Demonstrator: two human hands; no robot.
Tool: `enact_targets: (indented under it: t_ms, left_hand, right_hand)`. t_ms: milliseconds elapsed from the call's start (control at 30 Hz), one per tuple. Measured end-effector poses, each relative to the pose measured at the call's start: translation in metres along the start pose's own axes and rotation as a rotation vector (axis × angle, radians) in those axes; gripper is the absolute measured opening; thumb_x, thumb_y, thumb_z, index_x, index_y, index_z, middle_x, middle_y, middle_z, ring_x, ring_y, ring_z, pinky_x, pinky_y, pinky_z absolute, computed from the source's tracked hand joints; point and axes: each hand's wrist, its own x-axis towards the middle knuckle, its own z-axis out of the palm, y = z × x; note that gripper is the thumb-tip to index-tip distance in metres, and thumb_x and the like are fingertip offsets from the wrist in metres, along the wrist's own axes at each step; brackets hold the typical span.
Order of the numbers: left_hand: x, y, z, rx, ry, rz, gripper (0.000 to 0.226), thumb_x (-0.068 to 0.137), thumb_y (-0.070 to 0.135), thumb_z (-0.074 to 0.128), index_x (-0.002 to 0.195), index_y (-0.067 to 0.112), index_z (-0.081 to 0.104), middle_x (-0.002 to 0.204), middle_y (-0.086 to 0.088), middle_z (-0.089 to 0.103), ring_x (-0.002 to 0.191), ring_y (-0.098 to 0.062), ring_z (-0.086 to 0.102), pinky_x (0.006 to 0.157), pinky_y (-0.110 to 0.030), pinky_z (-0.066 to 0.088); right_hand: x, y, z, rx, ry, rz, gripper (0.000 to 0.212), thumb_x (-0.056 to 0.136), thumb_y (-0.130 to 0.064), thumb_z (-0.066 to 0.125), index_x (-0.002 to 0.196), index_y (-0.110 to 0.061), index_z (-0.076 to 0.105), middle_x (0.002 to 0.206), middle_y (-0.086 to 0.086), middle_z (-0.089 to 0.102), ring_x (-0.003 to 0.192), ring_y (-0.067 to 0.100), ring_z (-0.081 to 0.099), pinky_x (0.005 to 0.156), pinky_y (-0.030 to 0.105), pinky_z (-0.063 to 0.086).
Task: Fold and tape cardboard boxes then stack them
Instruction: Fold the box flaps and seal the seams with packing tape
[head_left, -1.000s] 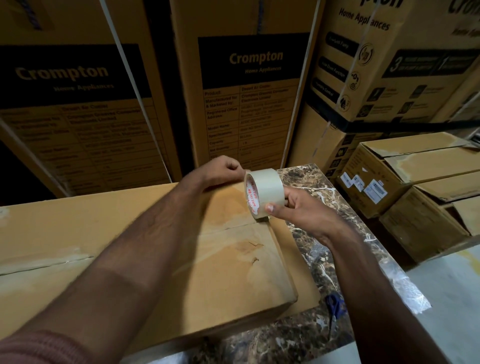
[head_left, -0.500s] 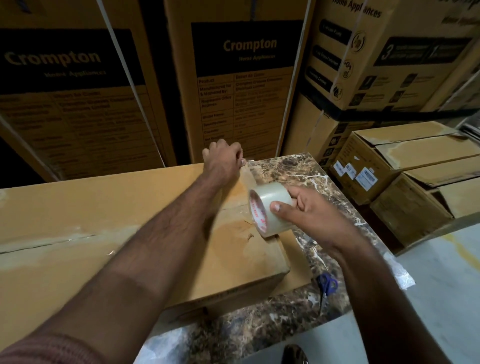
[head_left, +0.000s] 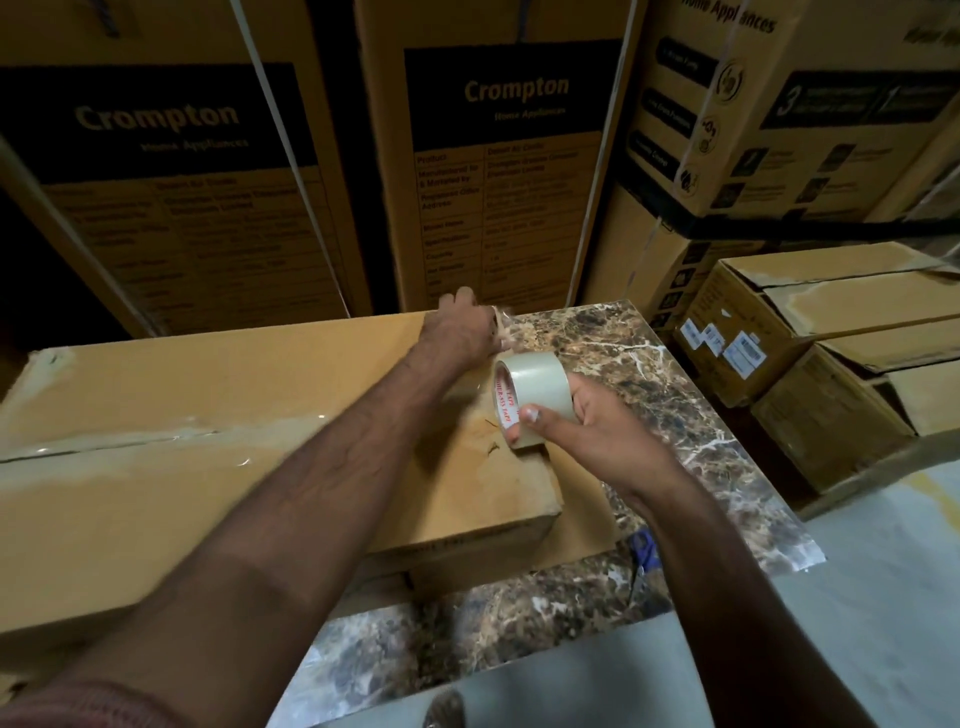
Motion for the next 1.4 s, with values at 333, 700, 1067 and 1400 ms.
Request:
enact_targets:
  t_ms: [333, 700, 1067, 1400]
  left_hand:
    - [-0.028, 0.005, 0.015, -0.016, 0.184, 0.047, 0.042, 0.098, 0.048, 0.053, 0.131, 0.022, 0.056, 0.132, -0.01, 0.051, 0.117, -0.029, 0.048, 0.095, -0.042, 0.044]
    - [-0.06, 0.017, 0.024, 0.011, 0.004, 0.014, 0.057, 0.102, 0.051, 0.041, 0.152, 0.024, 0.031, 0.163, -0.007, 0.025, 0.147, -0.031, 0.024, 0.117, -0.051, 0.026]
    - [-0.077, 0.017, 0.017, -0.146, 0.151, 0.036, 0.036, 0.095, 0.043, 0.062, 0.122, 0.019, 0.06, 0.122, -0.01, 0.052, 0.113, -0.028, 0.048, 0.094, -0.041, 0.045]
    - [-0.107, 0.034, 0.022, -0.008, -0.055, 0.039, 0.049, 0.104, 0.041, 0.045, 0.147, 0.019, 0.039, 0.15, -0.011, 0.036, 0.133, -0.032, 0.037, 0.105, -0.048, 0.041]
  right_hand:
    - [-0.034, 0.018, 0.009, -0.043, 0.13, -0.055, 0.028, 0.095, -0.032, 0.068, 0.119, -0.019, 0.062, 0.104, 0.003, 0.074, 0.092, 0.018, 0.073, 0.08, 0.046, 0.062]
    - [-0.055, 0.029, 0.014, -0.069, 0.235, -0.1, 0.019, 0.095, -0.035, 0.067, 0.108, -0.022, 0.064, 0.096, 0.001, 0.074, 0.084, 0.016, 0.074, 0.074, 0.049, 0.062]
    - [-0.083, 0.031, 0.014, -0.081, 0.16, -0.037, 0.027, 0.097, -0.039, 0.064, 0.117, -0.022, 0.063, 0.104, -0.003, 0.073, 0.092, 0.012, 0.071, 0.082, 0.039, 0.061]
    - [-0.099, 0.037, 0.009, -0.098, 0.271, -0.079, 0.024, 0.098, -0.038, 0.061, 0.106, -0.016, 0.066, 0.092, 0.002, 0.074, 0.08, 0.018, 0.073, 0.074, 0.046, 0.062]
